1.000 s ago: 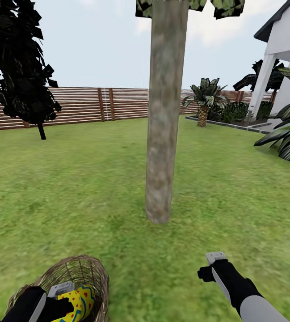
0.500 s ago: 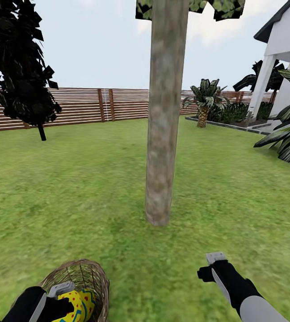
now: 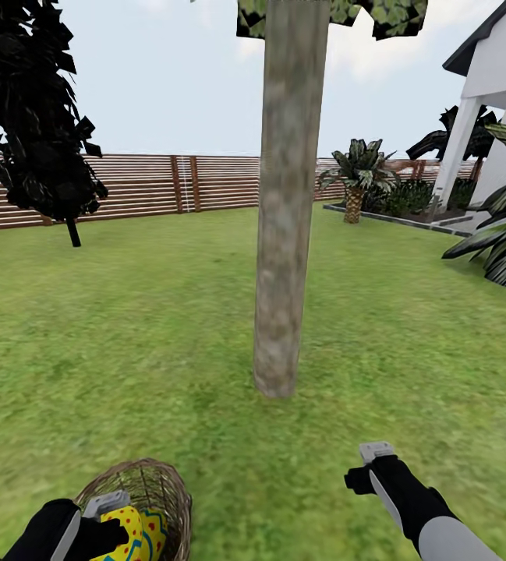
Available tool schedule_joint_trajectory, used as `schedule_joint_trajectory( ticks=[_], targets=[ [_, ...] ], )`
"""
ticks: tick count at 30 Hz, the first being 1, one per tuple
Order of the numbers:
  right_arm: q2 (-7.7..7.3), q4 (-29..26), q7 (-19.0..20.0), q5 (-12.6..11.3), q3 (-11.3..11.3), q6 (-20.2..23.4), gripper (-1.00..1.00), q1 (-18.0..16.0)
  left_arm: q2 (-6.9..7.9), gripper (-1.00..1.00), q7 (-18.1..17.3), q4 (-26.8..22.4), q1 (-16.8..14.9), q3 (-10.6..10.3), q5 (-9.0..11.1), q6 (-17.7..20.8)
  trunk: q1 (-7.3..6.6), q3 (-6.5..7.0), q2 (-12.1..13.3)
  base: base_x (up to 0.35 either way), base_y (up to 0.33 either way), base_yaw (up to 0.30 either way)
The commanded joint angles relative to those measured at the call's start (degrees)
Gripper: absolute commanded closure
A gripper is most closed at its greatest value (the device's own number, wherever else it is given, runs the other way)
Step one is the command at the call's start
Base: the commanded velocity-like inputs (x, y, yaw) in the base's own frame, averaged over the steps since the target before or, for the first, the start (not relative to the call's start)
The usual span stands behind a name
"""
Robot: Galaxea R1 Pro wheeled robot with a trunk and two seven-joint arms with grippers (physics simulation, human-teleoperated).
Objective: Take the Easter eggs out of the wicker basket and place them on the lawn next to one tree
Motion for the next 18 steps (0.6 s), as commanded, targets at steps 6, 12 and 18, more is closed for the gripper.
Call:
schedule_joint_trajectory(
  ticks=[6,12,18],
  targets=[
    [-0.05,-0.02,0.01,0.34,0.25,0.36,-1.0,-0.02,-0.08,1.0,-0.12,-0.07,-0.06,0.13,0.13,0.31,-1.33,1.02,2.39,0.0,0.0,0.0],
    [-0.05,-0.02,0.01,0.3,0.26,0.38,-1.0,-0.03,-0.1,1.0,-0.12,-0.07,-0.04,0.07,0.13,0.31,-2.65,2.1,4.8,0.0,0.0,0.0],
    [-0.06,-0.02,0.01,0.34,0.23,0.41,-1.0,-0.01,-0.1,1.0,-0.13,-0.07,-0.02,-0.03,0.13,0.31,-3.97,3.18,7.21,0.0,0.0,0.0]
  ],
)
